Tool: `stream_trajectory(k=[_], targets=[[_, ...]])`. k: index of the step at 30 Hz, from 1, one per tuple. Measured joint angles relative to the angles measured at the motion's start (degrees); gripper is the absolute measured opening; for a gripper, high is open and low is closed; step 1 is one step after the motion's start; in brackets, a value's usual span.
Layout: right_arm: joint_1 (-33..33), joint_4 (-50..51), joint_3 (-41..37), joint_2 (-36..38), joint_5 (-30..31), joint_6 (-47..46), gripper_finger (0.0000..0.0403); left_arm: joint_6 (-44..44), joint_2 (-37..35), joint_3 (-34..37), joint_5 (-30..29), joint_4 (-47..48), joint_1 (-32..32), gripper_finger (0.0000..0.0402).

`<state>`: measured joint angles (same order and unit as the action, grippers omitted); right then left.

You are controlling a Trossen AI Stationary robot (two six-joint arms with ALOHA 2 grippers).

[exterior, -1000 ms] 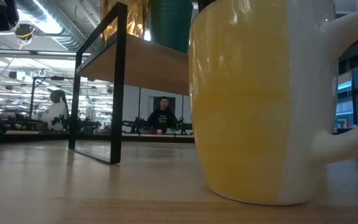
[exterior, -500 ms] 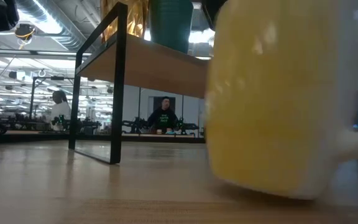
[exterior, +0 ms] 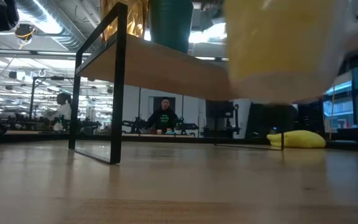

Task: Stack small to large cups/mugs on shelf
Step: Put the yellow mug on the shelf

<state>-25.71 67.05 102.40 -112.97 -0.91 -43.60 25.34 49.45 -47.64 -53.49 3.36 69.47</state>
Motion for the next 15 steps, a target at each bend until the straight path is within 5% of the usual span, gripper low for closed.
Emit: stream_trajectory(k=[7, 15], targets=[[1.1, 24.3, 15.1, 0.1, 9.0, -2.3, 0.0020, 0.0, 0.0, 0.0, -0.1, 0.6, 0.0, 0.0000], [8.2, 23.2, 19.2, 5.1, 22.6, -4.5, 0.0020, 1.0, 0.0, 0.0, -0.5, 0.6, 0.0, 0.0000]])
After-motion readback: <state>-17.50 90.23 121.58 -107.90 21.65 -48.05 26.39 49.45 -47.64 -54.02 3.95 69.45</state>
